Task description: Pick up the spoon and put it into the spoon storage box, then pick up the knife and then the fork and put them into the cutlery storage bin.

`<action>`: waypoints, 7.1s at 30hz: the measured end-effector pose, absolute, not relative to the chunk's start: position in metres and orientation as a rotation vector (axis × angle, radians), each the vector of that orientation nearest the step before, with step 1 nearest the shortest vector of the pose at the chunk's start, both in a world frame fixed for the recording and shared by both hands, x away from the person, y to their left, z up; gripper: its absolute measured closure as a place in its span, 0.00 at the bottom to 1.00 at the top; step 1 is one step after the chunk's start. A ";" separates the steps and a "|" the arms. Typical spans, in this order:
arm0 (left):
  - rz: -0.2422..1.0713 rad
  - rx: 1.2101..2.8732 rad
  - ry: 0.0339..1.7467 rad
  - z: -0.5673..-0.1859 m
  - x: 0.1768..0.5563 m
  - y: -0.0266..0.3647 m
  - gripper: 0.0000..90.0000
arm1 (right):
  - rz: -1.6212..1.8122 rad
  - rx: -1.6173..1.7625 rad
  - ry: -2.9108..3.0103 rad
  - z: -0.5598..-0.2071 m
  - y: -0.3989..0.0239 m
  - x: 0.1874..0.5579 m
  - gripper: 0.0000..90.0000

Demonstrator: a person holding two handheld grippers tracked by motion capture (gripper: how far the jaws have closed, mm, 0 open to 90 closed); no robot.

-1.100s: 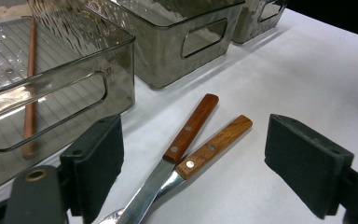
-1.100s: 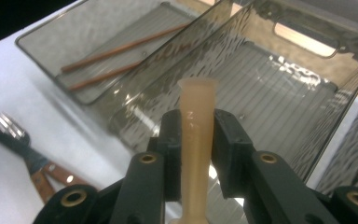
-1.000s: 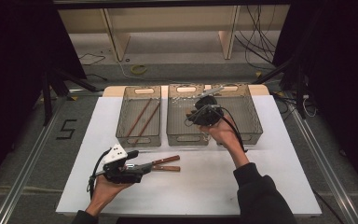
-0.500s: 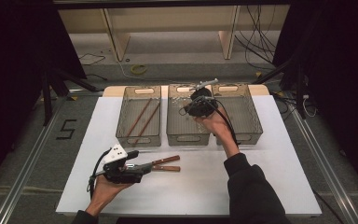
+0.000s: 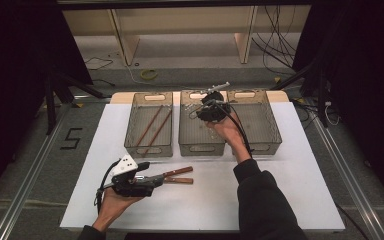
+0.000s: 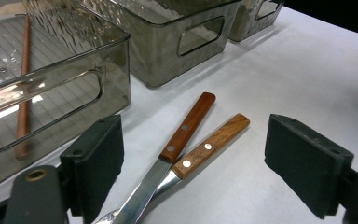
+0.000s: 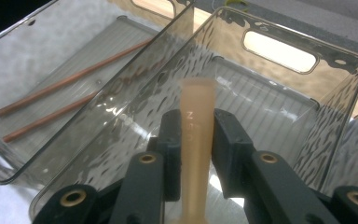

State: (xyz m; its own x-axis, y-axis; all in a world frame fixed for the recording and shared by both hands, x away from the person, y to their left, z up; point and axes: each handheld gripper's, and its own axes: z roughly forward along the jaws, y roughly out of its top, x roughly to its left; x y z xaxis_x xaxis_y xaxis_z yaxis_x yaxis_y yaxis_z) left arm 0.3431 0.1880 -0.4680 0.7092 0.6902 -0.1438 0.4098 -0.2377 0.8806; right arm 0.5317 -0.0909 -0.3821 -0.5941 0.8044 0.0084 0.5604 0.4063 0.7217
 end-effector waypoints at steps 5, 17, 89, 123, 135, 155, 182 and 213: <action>0.334 1.864 0.858 -0.468 0.343 0.188 0.21 | 0.981 1.198 2.324 -0.387 -0.089 0.536 0.83; 0.337 1.861 0.865 -0.468 0.344 0.190 0.21 | 0.946 1.234 2.314 -0.397 -0.089 0.544 0.83; 0.236 2.296 0.903 -0.457 0.405 0.162 0.31 | 1.143 0.809 2.660 -0.413 -0.142 0.378 0.38; 0.189 2.434 0.889 -0.472 0.428 0.139 0.40 | 1.184 0.866 2.680 -0.429 -0.170 0.361 0.35; 0.147 2.492 0.852 -0.471 0.430 0.132 0.50 | 1.182 0.873 2.689 -0.431 -0.171 0.360 0.35; 0.121 2.578 0.803 -0.473 0.431 0.127 0.67 | 1.175 0.881 2.691 -0.432 -0.173 0.362 0.35; 0.180 2.679 0.752 -0.471 0.427 0.113 0.78 | 1.165 0.897 2.687 -0.431 -0.172 0.363 0.36; 0.096 2.646 0.548 -0.440 0.395 0.097 0.86 | 1.191 0.739 2.644 -0.418 -0.152 0.358 0.37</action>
